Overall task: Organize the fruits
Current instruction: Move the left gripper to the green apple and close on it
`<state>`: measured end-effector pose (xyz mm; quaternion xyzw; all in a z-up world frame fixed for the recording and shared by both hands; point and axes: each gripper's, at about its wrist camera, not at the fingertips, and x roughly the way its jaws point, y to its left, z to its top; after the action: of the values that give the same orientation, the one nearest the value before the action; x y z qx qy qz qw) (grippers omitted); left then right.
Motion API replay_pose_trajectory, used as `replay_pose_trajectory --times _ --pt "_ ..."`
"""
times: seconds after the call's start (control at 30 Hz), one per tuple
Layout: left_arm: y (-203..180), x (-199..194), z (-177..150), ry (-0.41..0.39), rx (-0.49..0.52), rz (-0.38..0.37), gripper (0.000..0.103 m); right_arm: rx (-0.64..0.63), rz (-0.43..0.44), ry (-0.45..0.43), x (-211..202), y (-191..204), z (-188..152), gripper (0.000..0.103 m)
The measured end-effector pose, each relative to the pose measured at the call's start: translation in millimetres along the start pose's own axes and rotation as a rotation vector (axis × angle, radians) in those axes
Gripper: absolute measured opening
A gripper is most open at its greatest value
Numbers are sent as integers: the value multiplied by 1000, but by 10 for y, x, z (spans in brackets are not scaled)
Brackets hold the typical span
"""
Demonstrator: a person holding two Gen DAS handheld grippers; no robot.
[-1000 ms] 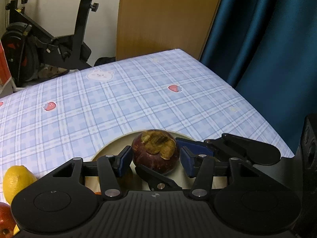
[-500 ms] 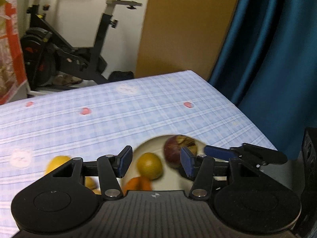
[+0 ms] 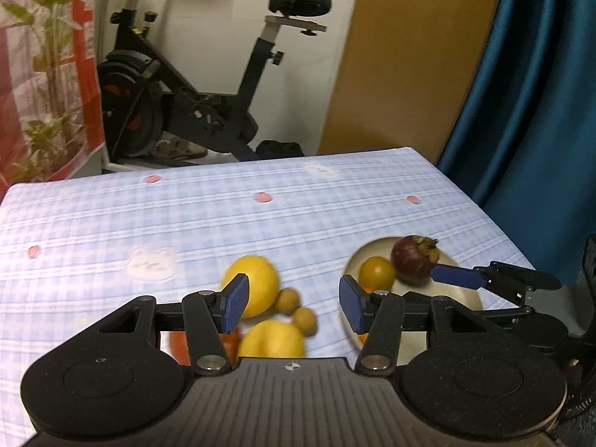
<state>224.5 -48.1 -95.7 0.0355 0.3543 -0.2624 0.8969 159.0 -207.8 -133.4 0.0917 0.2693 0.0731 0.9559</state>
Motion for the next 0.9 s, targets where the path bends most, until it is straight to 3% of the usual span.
replay_pose_trajectory --times 0.47,0.7,0.9 --pt "312 -129 -393 41 -41 -6 58 -124 199 91 283 822 -234 63" --pt "429 -68 -626 91 -86 -42 59 -200 245 175 496 1100 -440 63" --pt "412 -10 -762 102 -122 -87 60 -197 253 176 550 1086 -496 62"
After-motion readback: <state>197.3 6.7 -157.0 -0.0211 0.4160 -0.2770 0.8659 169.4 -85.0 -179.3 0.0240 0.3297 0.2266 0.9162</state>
